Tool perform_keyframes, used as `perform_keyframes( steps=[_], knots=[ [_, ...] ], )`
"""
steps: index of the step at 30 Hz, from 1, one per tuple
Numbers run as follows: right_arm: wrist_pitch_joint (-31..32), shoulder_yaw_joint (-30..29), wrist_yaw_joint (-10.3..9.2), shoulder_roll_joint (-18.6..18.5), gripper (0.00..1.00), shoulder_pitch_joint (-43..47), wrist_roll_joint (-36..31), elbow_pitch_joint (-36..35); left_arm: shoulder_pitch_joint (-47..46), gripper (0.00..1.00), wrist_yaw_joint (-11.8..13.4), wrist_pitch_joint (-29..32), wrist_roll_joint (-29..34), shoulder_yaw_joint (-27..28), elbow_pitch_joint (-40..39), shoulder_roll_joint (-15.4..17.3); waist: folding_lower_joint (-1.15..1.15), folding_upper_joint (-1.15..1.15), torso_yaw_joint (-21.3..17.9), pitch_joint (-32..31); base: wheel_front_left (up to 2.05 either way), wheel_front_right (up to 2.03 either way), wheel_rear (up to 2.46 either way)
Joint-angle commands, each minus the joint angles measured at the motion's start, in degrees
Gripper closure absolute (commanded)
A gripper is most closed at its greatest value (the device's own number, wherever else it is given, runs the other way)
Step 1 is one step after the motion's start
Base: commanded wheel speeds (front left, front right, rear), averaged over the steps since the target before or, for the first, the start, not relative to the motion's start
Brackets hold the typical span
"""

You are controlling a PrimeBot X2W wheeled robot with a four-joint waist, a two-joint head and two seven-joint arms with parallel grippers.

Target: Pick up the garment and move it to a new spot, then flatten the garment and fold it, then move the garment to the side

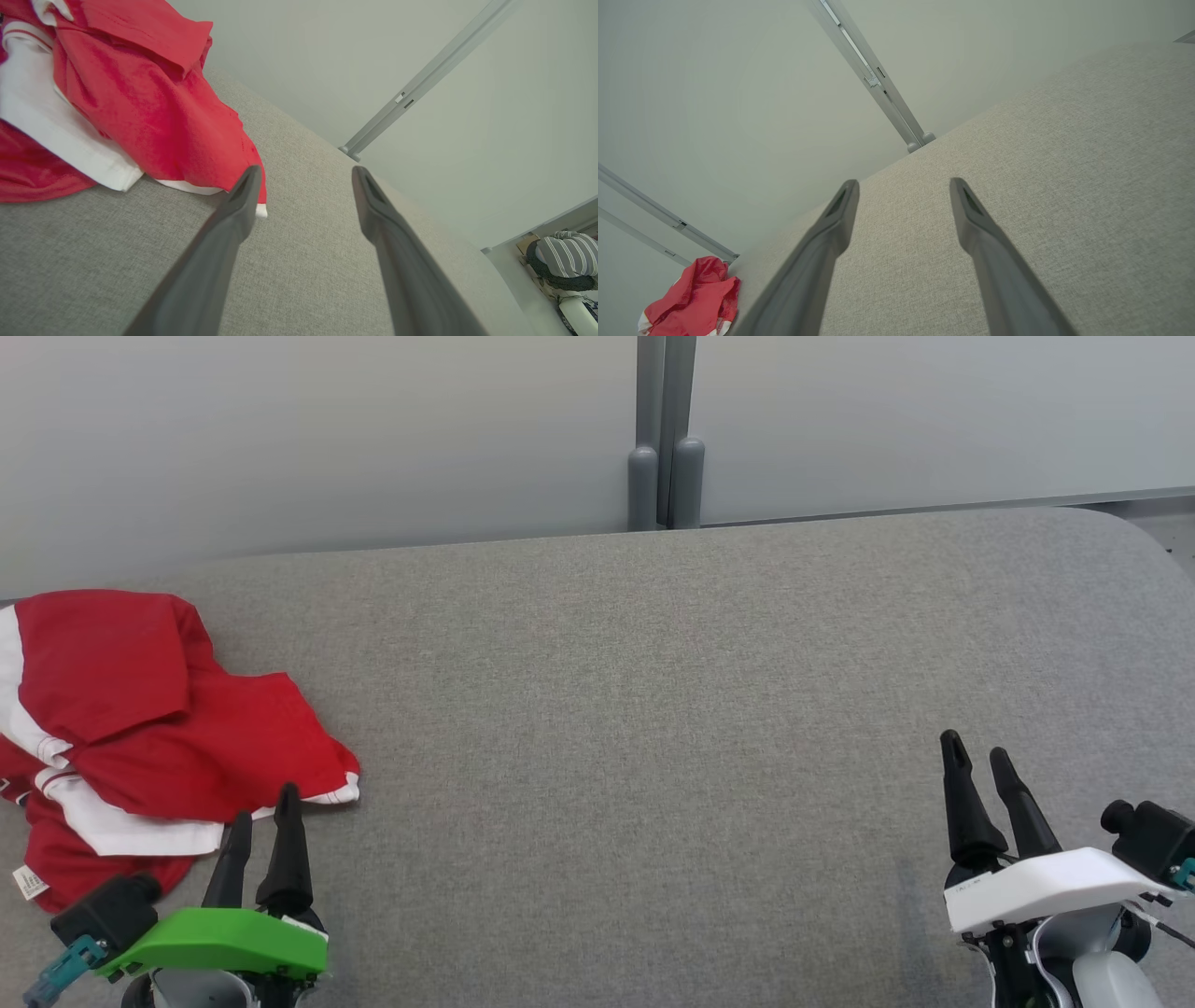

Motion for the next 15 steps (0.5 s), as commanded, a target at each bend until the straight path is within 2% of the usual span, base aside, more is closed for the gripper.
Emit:
perform_keyframes(
  steps=[1,15],
  knots=[
    [-0.75,0.0,0.13,-0.42,0.0,0.12,-2.62,-1.02,-0.1,0.0,-0.12,-0.7,2.39,-0.13,-0.72,0.7,0.0,0.2,-0.02,0.0,0.0,0.0,0.0],
    [-3.18,-0.12,0.14,-0.45,0.0,1.35,-13.15,-1.26,0.71,0.0,-0.33,-3.1,12.49,-1.27,-0.92,1.73,0.0,0.26,-0.09,-0.14,0.0,0.0,0.0]
  ],
)
